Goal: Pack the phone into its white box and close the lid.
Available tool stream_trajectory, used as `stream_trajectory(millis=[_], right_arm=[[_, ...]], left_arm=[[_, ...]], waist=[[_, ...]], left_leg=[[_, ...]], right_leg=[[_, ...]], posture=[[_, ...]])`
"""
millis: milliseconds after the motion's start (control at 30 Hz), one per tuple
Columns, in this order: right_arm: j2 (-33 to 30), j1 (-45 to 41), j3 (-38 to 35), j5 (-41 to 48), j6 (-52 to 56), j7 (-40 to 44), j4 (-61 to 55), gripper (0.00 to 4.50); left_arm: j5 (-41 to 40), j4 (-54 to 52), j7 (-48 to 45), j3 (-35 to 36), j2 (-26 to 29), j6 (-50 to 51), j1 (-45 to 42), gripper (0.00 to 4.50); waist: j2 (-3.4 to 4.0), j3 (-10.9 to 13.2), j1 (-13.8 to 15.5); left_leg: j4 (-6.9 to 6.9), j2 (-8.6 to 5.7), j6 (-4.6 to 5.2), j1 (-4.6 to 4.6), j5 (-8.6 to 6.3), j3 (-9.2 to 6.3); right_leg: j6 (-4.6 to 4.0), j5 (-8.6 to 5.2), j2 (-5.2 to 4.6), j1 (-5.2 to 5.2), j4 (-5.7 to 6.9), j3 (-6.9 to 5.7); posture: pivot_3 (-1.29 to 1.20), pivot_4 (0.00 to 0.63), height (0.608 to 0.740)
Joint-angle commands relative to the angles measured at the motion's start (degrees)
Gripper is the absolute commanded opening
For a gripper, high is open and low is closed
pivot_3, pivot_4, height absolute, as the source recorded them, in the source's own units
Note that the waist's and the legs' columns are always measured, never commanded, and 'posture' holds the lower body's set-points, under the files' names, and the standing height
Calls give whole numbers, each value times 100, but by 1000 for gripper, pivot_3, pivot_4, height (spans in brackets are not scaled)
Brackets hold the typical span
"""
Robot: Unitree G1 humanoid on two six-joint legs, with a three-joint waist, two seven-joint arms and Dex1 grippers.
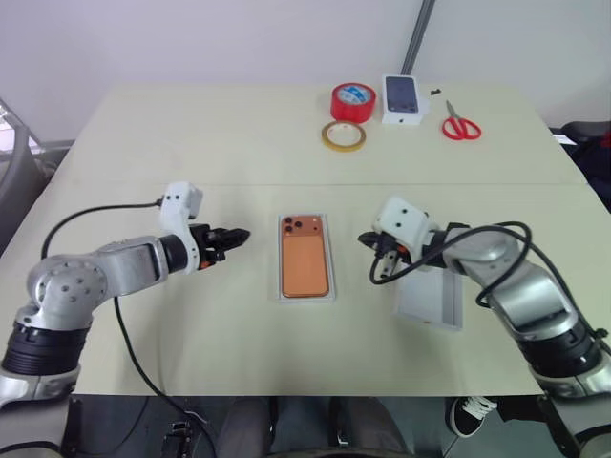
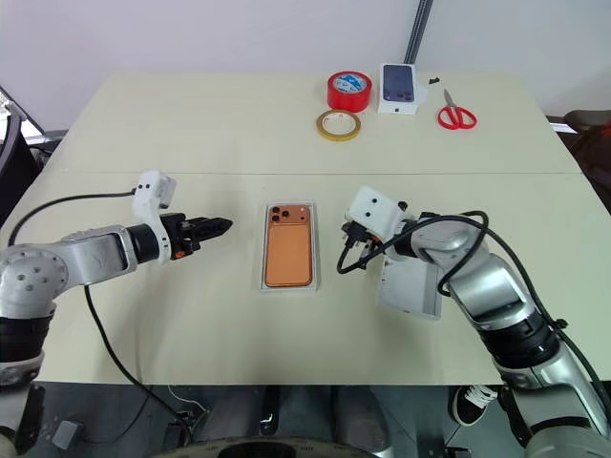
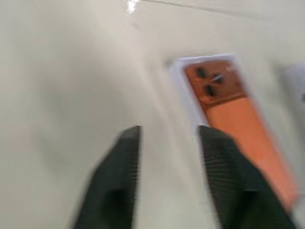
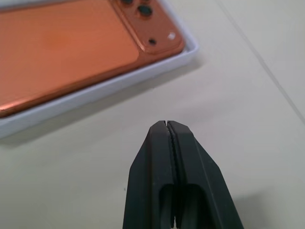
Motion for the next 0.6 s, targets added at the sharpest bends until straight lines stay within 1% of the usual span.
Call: stream_trajectory(millis=[33,267,467,600], right_arm=[[189,-267,303,-236,128,-131,18,0],[553,-507,803,-620,230,-317,222,0],[654,-588,1020,-664,465,-163,37,0],[443,-458,945,-618,605,-41,-259,0]], left_arm=[[1153,-236,-627,-621,-21,-243,-155,50],[2541,-226,-1488,-1565,-347,-190,-532,50],[3170,-188,-2204,-2210,-897,-79,-797,50],[3396,54,-2431,-2247,-1499,13,-1042,50]], waist=[[-1,0,1],[-3,2,-3],[-3,2,18],[-2,2,65]], left_leg=[[0,0,0,-1,0,0],[1,0,2,-7,-1,0],[1,0,9,-8,-5,0],[10,-5,27,-7,-15,-3]], right_leg=[[0,0,0,-1,0,0],[0,0,-1,-6,1,0],[0,0,-1,-7,3,0],[1,0,-6,1,2,-2]], posture=[[0,150,740],[0,150,740],[0,150,740],[0,150,740]])
